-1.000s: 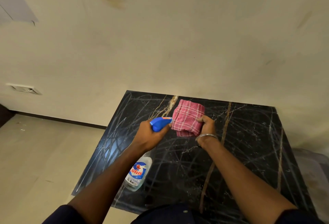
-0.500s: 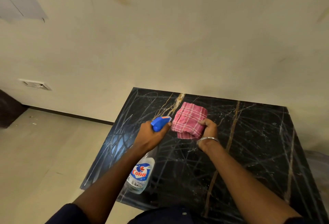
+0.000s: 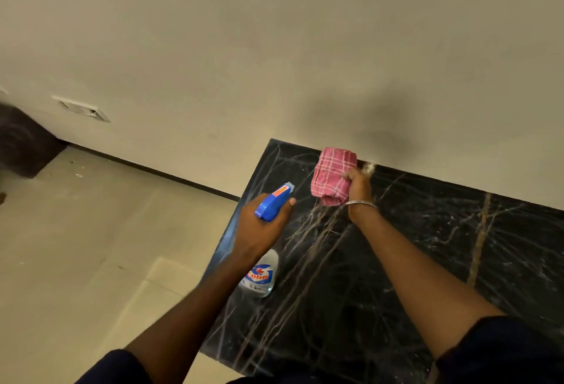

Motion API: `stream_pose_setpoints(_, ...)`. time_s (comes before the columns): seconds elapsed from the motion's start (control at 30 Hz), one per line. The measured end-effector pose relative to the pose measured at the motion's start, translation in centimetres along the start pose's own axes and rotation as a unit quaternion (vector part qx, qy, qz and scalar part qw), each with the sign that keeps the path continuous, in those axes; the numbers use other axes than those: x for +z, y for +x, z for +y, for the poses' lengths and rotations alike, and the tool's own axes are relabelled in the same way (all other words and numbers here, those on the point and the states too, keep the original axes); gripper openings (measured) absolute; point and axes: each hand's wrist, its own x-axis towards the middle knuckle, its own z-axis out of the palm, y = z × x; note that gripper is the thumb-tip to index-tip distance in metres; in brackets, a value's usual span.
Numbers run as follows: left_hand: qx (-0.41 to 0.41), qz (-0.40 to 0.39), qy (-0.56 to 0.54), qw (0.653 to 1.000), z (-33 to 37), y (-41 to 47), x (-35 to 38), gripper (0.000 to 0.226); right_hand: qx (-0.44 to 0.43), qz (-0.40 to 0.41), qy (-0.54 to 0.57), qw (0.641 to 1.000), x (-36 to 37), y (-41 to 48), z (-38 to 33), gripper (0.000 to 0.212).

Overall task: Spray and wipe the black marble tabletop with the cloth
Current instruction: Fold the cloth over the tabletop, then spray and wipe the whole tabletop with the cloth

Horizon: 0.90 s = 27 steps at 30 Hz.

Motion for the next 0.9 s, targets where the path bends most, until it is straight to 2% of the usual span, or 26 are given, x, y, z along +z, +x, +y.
stream_pose_setpoints(0.07,0.006,0.007,-0.017,1.000,-0.9,2.4,-0.7,0.025,-0.092,-0.022,-0.189,0.977,2.5,3.0,1.0,0.028)
stream_pose_setpoints(0.1,0.010,0.012,-0.025,1.000,-1.3,3.4,-0.9,0.024,-0.152,-0.048,-0.294,0.942,3.4,4.4,1.7,0.038)
stream_pose_setpoints(0.17,0.019,0.015,-0.037,0.999,-1.6,4.9,-1.3,0.019,-0.257,-0.143,-0.470,0.832,4.3,6.9,3.4,0.055)
stream_pose_setpoints(0.23,0.016,0.010,-0.057,0.998,-2.2,6.2,-1.6,0.020,-0.260,-0.245,-0.614,0.704,5.2,8.5,5.1,0.066)
stream_pose_setpoints(0.3,0.005,0.010,-0.076,0.997,-2.9,7.3,-2.0,0.015,-0.249,-0.288,-0.692,0.613,5.7,9.8,6.6,0.070)
stream_pose_setpoints(0.43,0.003,0.036,-0.086,0.996,-3.9,8.5,-3.0,0.018,-0.279,-0.280,-0.772,0.497,6.2,12.6,8.9,0.080)
stream_pose_setpoints(0.53,0.034,0.062,-0.057,0.996,-4.2,8.8,-3.5,0.026,-0.318,-0.283,-0.777,0.463,6.6,14.5,10.4,0.068)
stream_pose_setpoints(0.63,0.039,0.073,-0.047,0.995,-4.6,9.7,-3.7,0.025,-0.337,-0.307,-0.774,0.440,8.7,17.1,10.2,0.068)
stream_pose_setpoints(0.7,0.033,0.082,-0.052,0.995,-5.0,10.5,-3.7,0.022,-0.321,-0.305,-0.778,0.446,10.8,19.2,9.3,0.074)
stream_pose_setpoints(0.8,0.025,0.101,-0.053,0.993,-5.6,11.3,-3.8,0.021,-0.306,-0.275,-0.775,0.480,13.1,21.2,8.8,0.077)
stream_pose_setpoints(0.9,0.021,0.107,-0.049,0.993,-5.8,11.4,-3.8,0.019,-0.304,-0.272,-0.775,0.483,13.3,20.2,9.3,0.083)
